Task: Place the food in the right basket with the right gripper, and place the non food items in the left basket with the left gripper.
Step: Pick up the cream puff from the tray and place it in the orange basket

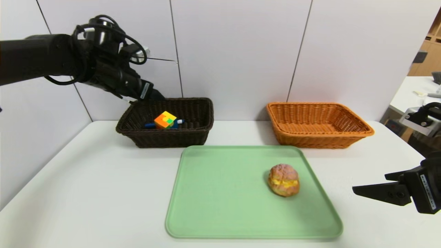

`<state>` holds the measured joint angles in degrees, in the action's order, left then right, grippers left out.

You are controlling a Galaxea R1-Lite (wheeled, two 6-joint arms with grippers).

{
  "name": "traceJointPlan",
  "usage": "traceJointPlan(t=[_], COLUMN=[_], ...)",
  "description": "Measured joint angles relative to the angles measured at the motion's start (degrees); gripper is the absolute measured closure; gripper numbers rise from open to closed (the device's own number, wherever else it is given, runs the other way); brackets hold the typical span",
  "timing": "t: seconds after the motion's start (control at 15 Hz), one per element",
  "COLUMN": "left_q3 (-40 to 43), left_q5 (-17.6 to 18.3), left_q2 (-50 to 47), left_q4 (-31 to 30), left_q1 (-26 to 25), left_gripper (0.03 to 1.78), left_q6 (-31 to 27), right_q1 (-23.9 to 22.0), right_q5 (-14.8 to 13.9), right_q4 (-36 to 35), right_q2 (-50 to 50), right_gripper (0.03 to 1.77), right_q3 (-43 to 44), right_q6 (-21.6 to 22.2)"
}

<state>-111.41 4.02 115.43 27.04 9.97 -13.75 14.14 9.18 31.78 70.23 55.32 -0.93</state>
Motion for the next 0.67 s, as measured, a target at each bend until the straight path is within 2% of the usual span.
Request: traceJointPlan(t=[0.13,0.33,0.67], left_q3=[4.9,16.9,33.9], left_q5=[-0.3,-0.8,-1.0], left_q2=[-5.1,-13.3,-25.2], left_q4=[4.2,5.0,4.8], left_q1=[1.7,6.2,18.7], left_gripper=[0.17,0.15,0.14], left_q6=[5.9,12.3,21.6], right_q1=[1.4,4.4,10.0], right_q5=[0.0,0.0,-0.4], right_q4=[0.0,0.0,0.0], right_q2=[1.1,3.8,9.7], right_gripper=[0.10,0.10,0.10], right_q3=[1.3,3.9,7.7], right_q6=[0.0,-0.1,-0.3])
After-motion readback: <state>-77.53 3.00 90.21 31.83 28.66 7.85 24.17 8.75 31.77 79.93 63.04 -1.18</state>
